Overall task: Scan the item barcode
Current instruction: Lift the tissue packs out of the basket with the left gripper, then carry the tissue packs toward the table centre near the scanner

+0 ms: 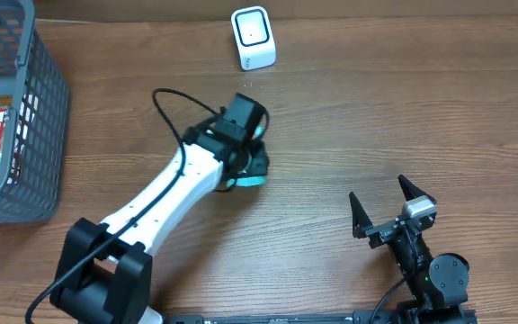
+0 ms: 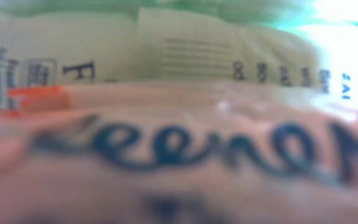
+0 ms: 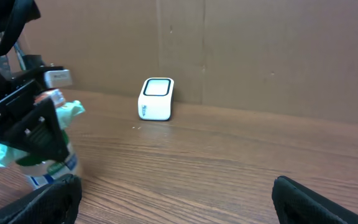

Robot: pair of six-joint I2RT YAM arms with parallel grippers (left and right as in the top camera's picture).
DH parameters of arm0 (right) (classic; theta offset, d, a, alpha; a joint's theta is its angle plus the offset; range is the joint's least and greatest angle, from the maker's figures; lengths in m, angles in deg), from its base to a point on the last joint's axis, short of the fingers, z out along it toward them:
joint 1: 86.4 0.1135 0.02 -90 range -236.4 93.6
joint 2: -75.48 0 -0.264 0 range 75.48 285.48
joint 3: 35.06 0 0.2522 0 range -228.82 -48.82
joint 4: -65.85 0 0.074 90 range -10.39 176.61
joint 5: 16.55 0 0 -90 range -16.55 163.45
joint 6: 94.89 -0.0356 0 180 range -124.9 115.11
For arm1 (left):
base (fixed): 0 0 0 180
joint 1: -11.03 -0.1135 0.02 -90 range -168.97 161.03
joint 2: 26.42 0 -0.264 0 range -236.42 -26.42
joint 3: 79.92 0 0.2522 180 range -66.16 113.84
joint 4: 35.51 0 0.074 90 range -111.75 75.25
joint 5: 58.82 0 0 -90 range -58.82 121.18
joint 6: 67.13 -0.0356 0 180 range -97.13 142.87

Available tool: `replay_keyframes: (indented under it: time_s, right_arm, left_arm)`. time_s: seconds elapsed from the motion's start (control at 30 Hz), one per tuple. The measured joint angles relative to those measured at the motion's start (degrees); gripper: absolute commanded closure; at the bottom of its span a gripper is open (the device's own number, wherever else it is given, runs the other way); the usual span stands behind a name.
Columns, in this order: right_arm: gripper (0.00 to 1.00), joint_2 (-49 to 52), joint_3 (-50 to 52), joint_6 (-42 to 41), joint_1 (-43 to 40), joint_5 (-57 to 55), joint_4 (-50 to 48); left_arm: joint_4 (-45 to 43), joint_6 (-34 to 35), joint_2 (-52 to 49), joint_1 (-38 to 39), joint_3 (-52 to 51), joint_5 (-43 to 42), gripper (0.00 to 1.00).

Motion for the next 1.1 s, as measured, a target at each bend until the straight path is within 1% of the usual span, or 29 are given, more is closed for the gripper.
replay_keyframes:
  time_s: [0.13, 0.23, 0.37, 0.43, 0.53, 0.7, 0.77, 0.9, 1.0, 1.1]
  right_arm:
    - [0.00, 0.0, 0.0, 0.0, 0.0, 0.0, 0.0]
    - [0.00, 0.0, 0.0, 0.0, 0.0, 0.0, 0.0]
    - [0.00, 0.0, 0.0, 0.0, 0.0, 0.0, 0.0]
    - [0.00, 0.0, 0.0, 0.0, 0.0, 0.0, 0.0]
    - [0.00, 0.0, 0.0, 0.0, 0.0, 0.0, 0.0]
    - [0.00, 0.0, 0.0, 0.0, 0.0, 0.0, -0.1]
    - [0.00, 0.0, 0.0, 0.0, 0.0, 0.0, 0.0]
    - [0.00, 0.0, 0.0, 0.0, 0.0, 0.0, 0.0]
    - [0.00, 0.0, 0.0, 0.0, 0.0, 0.0, 0.0]
    - [0.00, 0.0, 0.0, 0.0, 0.0, 0.0, 0.0]
  left_arm:
    - [-0.7, 2.1, 0.0, 3.5, 0.0, -1.0, 0.76]
    - [0.7, 3.2, 0.0, 5.2, 0.5, -1.7, 0.76]
    - [4.5, 4.1, -0.1, 6.3, 4.5, -1.7, 0.75]
    - [7.2, 4.7, -1.1, 7.0, 8.9, -1.7, 0.75]
    - [9.7, 4.9, -4.1, 8.3, 15.8, -1.6, 0.74]
    - [15.9, 4.9, -12.6, 10.7, 26.7, -1.5, 0.75]
    - [17.1, 4.9, -15.9, 11.2, 29.5, -1.5, 0.74]
    - [17.1, 4.9, -20.9, 12.5, 31.6, -1.0, 0.72]
    - [17.0, 5.7, -22.7, 13.5, 31.6, 0.3, 0.72]
    - [14.8, 6.5, -23.6, 14.9, 31.6, 1.5, 0.71]
